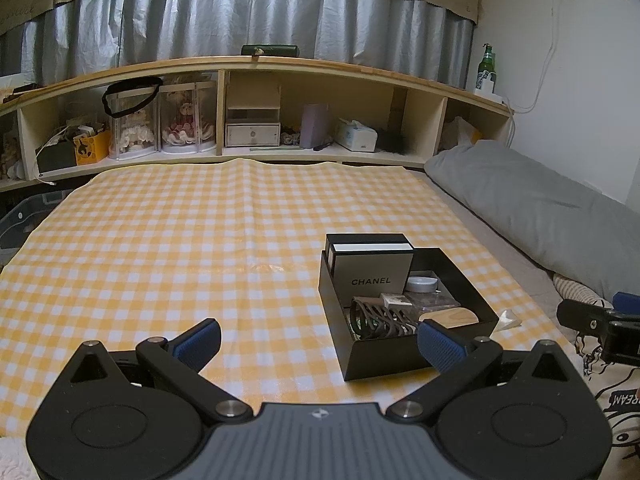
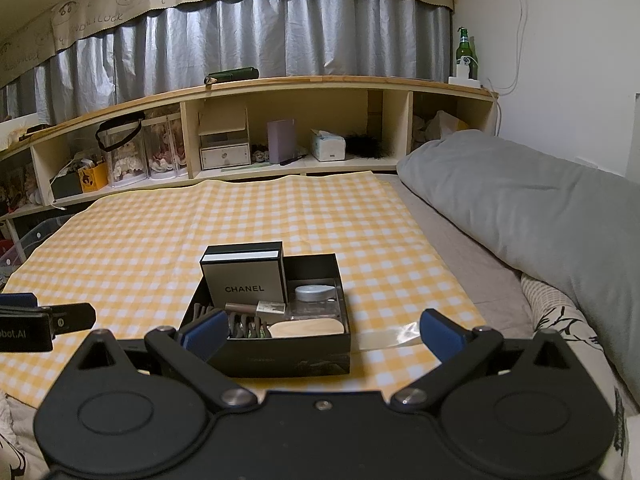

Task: Organize rigid objects

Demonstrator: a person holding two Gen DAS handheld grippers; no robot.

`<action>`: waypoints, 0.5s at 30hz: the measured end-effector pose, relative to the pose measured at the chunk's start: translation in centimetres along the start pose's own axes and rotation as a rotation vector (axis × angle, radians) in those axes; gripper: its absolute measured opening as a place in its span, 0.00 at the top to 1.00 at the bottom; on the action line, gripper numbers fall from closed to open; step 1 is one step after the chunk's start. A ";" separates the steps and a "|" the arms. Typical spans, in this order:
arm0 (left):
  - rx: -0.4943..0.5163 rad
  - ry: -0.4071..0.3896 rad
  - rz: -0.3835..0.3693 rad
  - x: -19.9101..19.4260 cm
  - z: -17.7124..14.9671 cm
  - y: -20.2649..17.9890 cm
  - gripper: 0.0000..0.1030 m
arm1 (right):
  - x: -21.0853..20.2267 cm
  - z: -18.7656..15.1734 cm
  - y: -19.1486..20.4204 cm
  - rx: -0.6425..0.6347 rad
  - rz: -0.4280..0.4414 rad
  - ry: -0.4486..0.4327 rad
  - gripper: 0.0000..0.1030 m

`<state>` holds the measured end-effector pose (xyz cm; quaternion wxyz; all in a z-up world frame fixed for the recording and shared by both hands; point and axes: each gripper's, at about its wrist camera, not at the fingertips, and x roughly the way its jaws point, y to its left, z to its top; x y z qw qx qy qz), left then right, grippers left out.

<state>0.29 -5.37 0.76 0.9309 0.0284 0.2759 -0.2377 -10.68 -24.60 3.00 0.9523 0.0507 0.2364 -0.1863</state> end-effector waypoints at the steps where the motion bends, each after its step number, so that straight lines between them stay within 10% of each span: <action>1: 0.001 0.000 -0.001 0.0 0.0 0.0 0.00 | 0.0 0.0 0.0 0.000 0.000 0.000 0.00; 15: 0.003 -0.001 0.000 -0.1 0.0 -0.1 0.00 | -0.1 0.0 0.1 0.001 0.001 -0.001 0.00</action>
